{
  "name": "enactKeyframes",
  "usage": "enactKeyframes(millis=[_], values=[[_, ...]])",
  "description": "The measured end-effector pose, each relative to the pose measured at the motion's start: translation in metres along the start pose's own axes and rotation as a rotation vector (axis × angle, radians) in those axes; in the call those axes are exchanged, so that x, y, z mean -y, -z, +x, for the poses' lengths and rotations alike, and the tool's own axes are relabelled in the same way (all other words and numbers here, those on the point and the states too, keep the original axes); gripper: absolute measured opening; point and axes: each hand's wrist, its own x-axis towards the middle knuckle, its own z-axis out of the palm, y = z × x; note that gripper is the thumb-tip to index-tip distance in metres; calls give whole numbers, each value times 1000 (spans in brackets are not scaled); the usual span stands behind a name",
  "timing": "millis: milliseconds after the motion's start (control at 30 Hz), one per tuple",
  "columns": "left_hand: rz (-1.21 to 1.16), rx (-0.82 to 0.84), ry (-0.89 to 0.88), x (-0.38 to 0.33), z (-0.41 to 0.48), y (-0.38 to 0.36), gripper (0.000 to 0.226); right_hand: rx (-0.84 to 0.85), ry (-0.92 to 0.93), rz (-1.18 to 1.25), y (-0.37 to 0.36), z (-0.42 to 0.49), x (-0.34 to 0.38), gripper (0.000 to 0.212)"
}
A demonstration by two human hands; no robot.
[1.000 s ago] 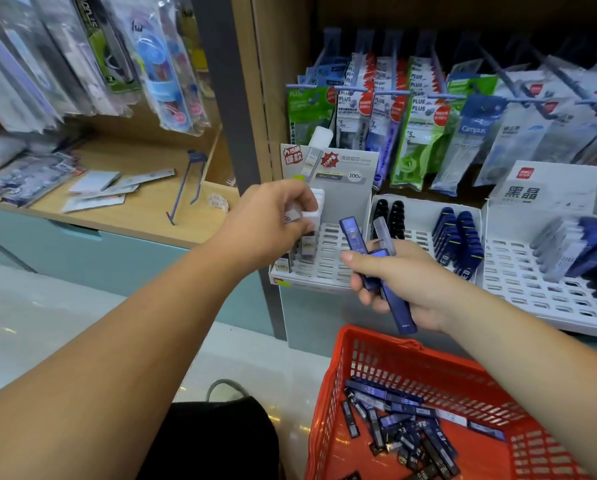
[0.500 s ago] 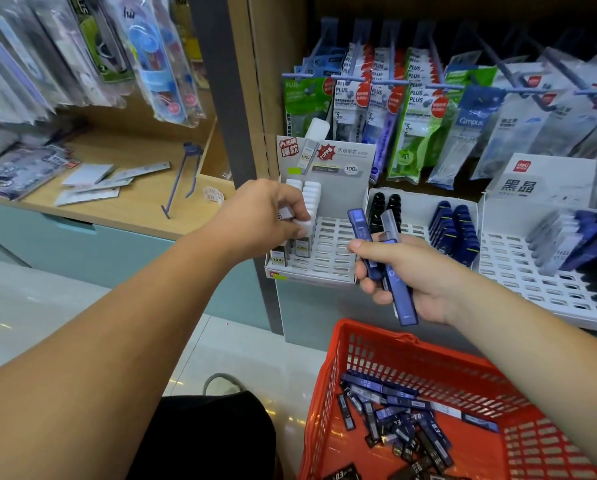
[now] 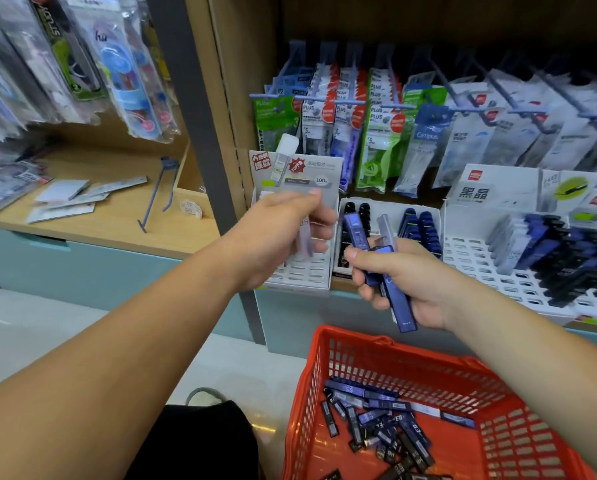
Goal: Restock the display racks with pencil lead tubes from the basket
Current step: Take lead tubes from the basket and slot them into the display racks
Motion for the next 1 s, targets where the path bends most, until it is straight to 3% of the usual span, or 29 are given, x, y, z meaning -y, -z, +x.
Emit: enactKeyframes(millis=[133,433,567,733,900,1000], values=[[-66,140,111,-4,-1,-21,54,13,39,13,16,-17,3,14],[229,-16,1,-2,13,-69,50,-22,37,19,58,-46,-3,38],[303,28,-12,4,18,-85,49,-19,27,-10,70,-51,-5,57],[87,167,21,10,24,-103,36,25,11,40,81,-52,-9,61],[129,199,34,10,25,-111,28,29,-19,58,86,-49,-11,25],[113,139,49,9,27,-106,18,-28,-24,85,94,-45,-15,20]])
